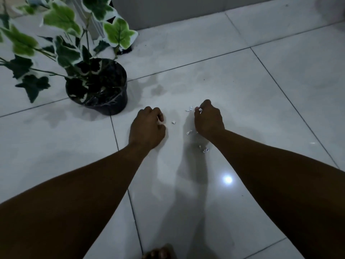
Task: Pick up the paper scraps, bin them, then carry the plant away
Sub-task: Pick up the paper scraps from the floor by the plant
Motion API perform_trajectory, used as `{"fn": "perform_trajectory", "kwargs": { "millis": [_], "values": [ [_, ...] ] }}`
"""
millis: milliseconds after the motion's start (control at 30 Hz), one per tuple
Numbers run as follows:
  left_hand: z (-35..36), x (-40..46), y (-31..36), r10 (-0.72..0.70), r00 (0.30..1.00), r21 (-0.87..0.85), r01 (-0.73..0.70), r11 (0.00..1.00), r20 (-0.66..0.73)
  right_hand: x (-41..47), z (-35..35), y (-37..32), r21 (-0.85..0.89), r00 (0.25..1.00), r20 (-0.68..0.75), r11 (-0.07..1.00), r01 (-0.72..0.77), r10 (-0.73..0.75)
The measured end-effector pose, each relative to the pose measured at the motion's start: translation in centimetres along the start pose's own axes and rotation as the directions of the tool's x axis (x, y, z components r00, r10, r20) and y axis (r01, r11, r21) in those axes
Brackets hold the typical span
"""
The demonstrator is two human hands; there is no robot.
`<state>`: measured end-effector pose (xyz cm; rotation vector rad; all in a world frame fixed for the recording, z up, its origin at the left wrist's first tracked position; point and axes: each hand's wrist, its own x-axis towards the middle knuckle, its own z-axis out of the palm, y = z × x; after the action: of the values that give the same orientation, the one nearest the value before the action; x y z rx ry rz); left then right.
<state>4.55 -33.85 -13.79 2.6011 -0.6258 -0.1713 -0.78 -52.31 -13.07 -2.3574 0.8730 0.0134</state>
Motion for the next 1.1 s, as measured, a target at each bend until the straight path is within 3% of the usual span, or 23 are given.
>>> {"fn": "perform_trajectory", "kwargs": {
  "millis": [167,433,633,767,967,1100],
  "values": [
    [0.4,-2.2,-2.3,0.012,0.996,0.161,0.003,0.987,-0.091,1.3,0.2,-1.5,-0.208,0.991,0.058,0.97,0.129,-0.12],
    [0.8,-2.1,-3.3,-0.034,0.994,-0.008,0.033,0.999,-0.101,1.5,1.5,-2.4,-0.417,0.969,0.186,0.88,0.226,-0.161],
    [0.1,-1.9,-4.3,-0.089,0.981,-0.137,0.066,0.988,-0.171,-0.2,2.1,-3.0,-0.324,0.911,0.276,0.863,0.388,-0.306],
    [-0.5,-1.7,-4.8,-0.072,0.987,-0.113,0.056,0.992,-0.144,-0.8,2.6,-3.4,-0.291,0.853,0.31,0.812,0.507,-0.421],
    [-1.7,-2.5,-6.3,0.019,0.999,-0.11,-0.024,0.994,-0.045,-1.3,3.6,-3.4,-0.48,0.823,0.345,0.669,0.568,-0.452],
    [-2.5,-3.9,-7.3,0.094,0.995,-0.161,-0.095,0.982,-0.012,-1.7,3.3,-3.1,-0.514,0.824,0.377,0.644,0.566,-0.423]
  ]
}}
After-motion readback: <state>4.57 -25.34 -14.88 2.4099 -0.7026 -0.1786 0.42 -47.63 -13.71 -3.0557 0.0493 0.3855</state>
